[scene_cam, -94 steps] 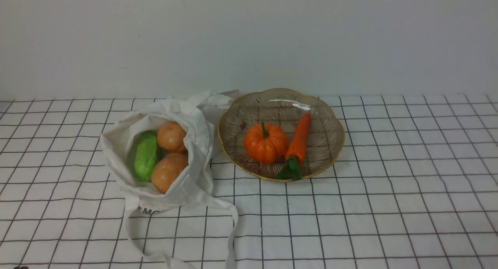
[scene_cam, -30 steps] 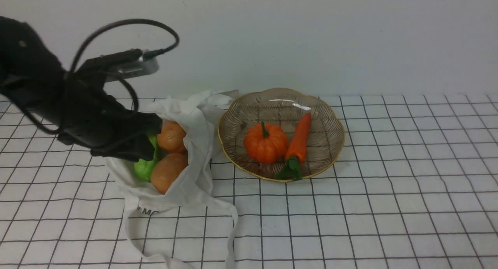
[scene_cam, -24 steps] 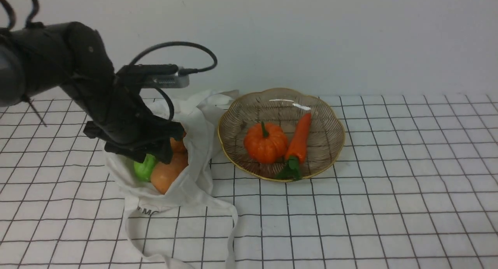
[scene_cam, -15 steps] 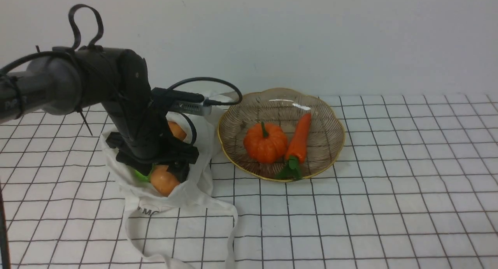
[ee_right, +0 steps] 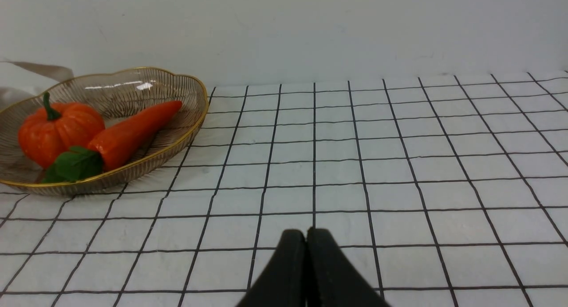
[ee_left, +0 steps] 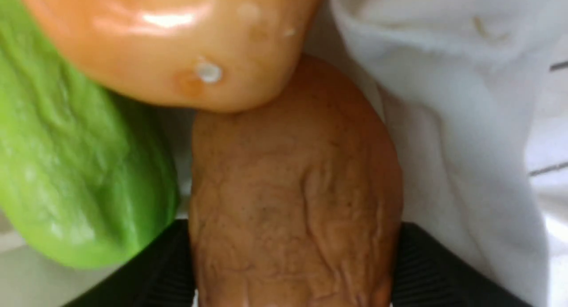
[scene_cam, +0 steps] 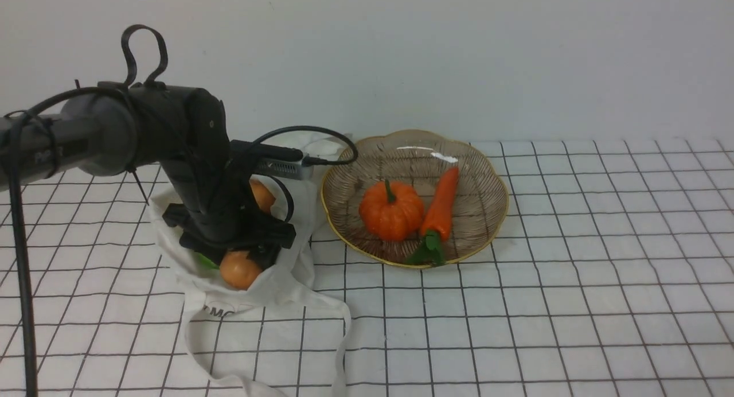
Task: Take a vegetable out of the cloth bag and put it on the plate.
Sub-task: Use the left arm to grab a potato from the bag, then use the left arm to put the potato into the empty plate on the right
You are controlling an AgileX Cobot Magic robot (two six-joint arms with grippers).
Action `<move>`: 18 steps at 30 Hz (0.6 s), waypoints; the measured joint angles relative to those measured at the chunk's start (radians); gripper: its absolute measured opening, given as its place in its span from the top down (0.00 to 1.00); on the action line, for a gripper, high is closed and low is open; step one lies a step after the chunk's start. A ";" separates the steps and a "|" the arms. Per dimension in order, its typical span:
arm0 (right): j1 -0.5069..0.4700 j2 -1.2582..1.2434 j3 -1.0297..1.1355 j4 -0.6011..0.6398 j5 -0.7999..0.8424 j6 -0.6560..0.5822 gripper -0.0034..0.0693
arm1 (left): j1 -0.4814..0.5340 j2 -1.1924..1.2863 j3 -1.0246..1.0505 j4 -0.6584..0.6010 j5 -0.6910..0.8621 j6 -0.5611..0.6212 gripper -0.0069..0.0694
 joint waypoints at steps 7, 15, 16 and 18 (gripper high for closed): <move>0.000 0.000 0.000 0.000 0.000 0.000 0.97 | 0.002 -0.193 0.002 0.035 0.144 -0.048 0.26; 0.000 0.000 0.000 0.000 0.000 0.000 0.97 | -0.006 -0.416 0.002 0.126 0.158 -0.216 0.26; 0.000 0.000 0.000 0.000 0.000 0.000 0.97 | -0.015 -0.427 0.001 0.115 0.157 -0.215 0.26; 0.000 0.000 0.000 0.000 0.000 0.000 0.97 | -0.042 -0.435 -0.002 0.092 0.156 -0.203 0.26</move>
